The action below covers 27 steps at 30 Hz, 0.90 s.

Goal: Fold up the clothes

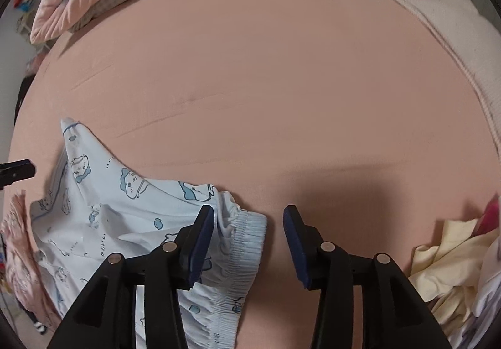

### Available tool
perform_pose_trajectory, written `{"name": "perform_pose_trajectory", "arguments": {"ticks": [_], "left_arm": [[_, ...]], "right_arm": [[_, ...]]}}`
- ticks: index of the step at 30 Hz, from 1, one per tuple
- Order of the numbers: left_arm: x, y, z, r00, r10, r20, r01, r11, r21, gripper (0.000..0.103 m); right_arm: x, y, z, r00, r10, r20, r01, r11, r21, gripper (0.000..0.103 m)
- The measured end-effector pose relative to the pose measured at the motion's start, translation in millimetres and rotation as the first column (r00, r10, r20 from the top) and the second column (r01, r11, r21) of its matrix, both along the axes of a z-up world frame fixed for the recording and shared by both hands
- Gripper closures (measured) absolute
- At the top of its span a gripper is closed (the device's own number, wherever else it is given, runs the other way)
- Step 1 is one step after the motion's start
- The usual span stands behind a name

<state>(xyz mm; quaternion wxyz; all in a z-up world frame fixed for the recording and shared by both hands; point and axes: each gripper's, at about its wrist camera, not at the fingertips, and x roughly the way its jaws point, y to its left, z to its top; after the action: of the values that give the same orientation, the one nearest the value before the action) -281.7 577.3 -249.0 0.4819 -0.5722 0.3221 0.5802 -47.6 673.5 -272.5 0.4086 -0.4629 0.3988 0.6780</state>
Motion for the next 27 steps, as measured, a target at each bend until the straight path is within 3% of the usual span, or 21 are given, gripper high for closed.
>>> {"name": "perform_pose_trajectory", "arguments": {"ticks": [9,13,20,27], "left_arm": [[17.2,32.8,-26.7,0.995,0.058,0.086,-0.057,0.998,-0.020,0.028],[26.2,39.9,-28.8,0.994,0.060,0.095,-0.060,0.998,0.004,0.028],[51.2,41.6,-34.1,0.992,0.038,0.124,-0.044,0.998,0.049,0.030],[81.4,38.9,-38.7,1.000,0.003,0.003,-0.003,0.998,0.068,0.065]], "right_arm": [[9.8,10.5,-7.1,0.999,0.000,-0.042,-0.003,0.998,-0.070,0.056],[14.0,9.2,-8.3,0.999,0.020,-0.039,-0.023,0.997,-0.077,0.051],[27.7,5.5,-9.8,0.999,0.022,-0.035,-0.025,0.996,-0.082,0.050],[32.4,5.3,-11.7,1.000,0.017,-0.016,-0.018,0.997,-0.075,0.050]]}}
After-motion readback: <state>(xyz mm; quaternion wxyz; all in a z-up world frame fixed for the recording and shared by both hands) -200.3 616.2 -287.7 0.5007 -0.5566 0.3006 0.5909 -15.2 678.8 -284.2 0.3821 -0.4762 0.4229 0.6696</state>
